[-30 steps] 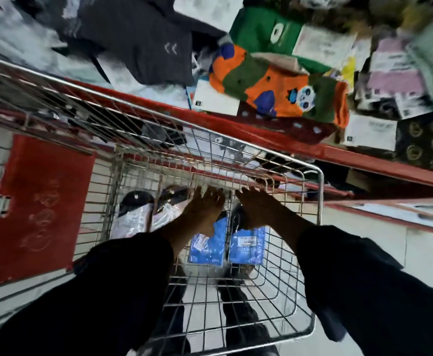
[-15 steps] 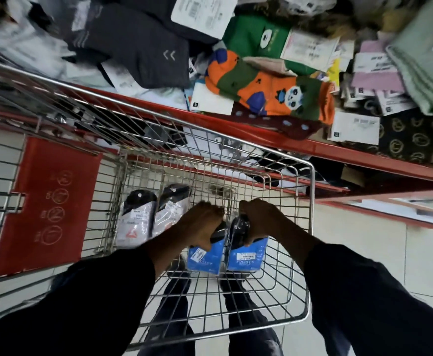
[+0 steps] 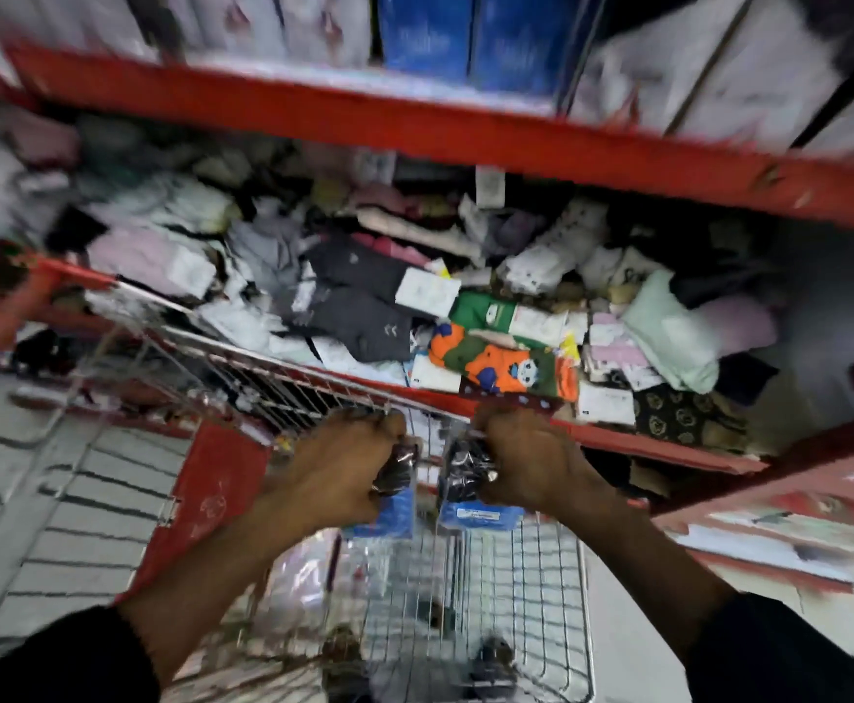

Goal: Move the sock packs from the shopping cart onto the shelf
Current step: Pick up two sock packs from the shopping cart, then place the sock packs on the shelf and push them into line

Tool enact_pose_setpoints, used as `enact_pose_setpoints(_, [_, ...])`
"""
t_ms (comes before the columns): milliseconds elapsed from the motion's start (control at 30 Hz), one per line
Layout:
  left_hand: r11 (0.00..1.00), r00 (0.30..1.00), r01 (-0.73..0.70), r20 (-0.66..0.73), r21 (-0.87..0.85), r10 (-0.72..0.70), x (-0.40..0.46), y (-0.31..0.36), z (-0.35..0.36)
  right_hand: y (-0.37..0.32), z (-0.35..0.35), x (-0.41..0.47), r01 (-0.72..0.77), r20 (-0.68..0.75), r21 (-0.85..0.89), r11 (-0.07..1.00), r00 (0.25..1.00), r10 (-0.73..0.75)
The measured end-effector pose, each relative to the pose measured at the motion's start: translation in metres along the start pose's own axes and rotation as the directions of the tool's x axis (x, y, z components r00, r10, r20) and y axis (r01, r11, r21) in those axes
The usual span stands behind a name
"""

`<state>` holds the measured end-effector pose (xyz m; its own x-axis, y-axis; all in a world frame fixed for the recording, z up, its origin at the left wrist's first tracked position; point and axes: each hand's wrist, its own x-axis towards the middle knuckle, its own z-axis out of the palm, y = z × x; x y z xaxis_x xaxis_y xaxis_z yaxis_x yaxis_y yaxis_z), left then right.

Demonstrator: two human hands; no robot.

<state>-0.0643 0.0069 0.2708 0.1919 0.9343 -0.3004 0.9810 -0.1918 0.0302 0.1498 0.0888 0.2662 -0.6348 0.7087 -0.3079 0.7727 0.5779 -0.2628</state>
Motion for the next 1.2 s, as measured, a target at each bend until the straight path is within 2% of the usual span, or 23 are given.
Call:
enact_pose_setpoints(133, [0.992, 0.990, 0.039, -0.140, 0.120, -0.022, -0.022, -0.017, -0.097, -0.031, -0.100, -0.013, 0.072, -0.204, 0.013, 0.997, 0.977, -0.067])
enact_pose_setpoints(300, [0.973, 0.963, 0.101, -0.267, 0.209, -0.043, -0.046, -0.027, -0.203, -0.066, -0.203, -0.028, 0.109, -0.377, -0.056, 0.992, 0.918, -0.122])
enact_pose_setpoints(567, [0.946, 0.869, 0.162, -0.495, 0.279, -0.002, -0.066, -0.038, -0.320, -0.093, -0.314, -0.040, 0.100, -0.595, -0.159, 0.982, 0.784, -0.176])
enact_pose_setpoints(767, [0.958, 0.811, 0.133, -0.584, 0.253, 0.042, -0.035, -0.059, -0.380, -0.105, -0.377, -0.026, 0.020, -0.658, -0.208, 0.978, 0.737, -0.155])
enact_pose_setpoints(967, [0.961, 0.771, 0.118, -0.633, 0.250, 0.070, 0.024, -0.078, -0.395, -0.095, -0.403, 0.018, -0.086, -0.659, -0.214, 0.973, 0.748, -0.079])
enact_pose_setpoints(1200, [0.955, 0.823, 0.178, -0.568, 0.236, -0.013, 0.078, -0.081, -0.381, -0.071, -0.395, 0.066, -0.142, -0.566, -0.202, 0.969, 0.824, 0.003])
